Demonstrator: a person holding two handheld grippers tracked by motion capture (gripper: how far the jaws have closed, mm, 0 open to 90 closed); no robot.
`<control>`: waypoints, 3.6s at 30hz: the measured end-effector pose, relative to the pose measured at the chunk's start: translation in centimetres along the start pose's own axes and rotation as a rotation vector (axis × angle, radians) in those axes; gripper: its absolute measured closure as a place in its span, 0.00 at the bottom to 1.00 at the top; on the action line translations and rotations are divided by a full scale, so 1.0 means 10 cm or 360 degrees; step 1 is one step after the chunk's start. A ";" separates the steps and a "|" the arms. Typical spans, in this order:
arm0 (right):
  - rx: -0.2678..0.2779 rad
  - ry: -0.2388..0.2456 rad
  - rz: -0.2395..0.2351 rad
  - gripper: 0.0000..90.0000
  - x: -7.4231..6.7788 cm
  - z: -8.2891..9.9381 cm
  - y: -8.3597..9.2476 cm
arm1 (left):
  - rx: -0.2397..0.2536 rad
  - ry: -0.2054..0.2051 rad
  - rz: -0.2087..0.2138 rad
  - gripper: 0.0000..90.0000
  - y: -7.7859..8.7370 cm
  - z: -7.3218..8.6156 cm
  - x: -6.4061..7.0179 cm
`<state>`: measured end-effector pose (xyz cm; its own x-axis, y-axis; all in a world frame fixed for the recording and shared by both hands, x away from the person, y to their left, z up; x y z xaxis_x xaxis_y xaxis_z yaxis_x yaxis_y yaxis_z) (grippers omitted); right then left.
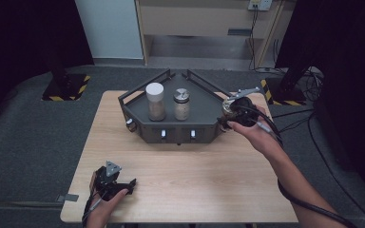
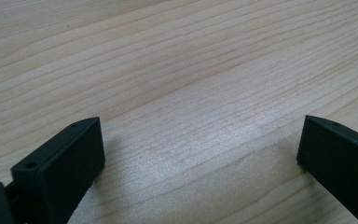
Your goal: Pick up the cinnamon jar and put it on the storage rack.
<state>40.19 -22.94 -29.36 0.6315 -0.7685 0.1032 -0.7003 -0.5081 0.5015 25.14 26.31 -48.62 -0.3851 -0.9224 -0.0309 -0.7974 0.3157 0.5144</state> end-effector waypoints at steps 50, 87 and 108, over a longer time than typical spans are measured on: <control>0.0021 -0.0095 0.0049 0.35 0.02 -0.45 -0.54 | 0.0000 0.0000 -0.0007 0.00 0.00 0.00 0.01; -0.0035 -0.0106 0.0031 0.35 -0.01 -0.41 -0.89 | 0.0000 0.0000 -0.0007 0.00 0.00 0.00 0.01; -0.0043 -0.0126 0.0014 0.35 -0.07 -0.36 -1.02 | -0.0001 0.0002 -0.0004 0.00 0.00 0.00 0.00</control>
<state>48.09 -15.80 -31.45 0.5965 -0.8017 0.0399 -0.6957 -0.4916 0.5238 25.14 26.26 -48.61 -0.3826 -0.9234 -0.0312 -0.7981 0.3133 0.5146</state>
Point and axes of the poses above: each handheld gripper's, and its own axes: y roughly backward along the jaws, z roughly out of its underside, x roughly to its right, the point moved 5 cm from there along -y, roughly forward along the jaws, and after that the axes turned 13 degrees about x, right-handed, at the moved point
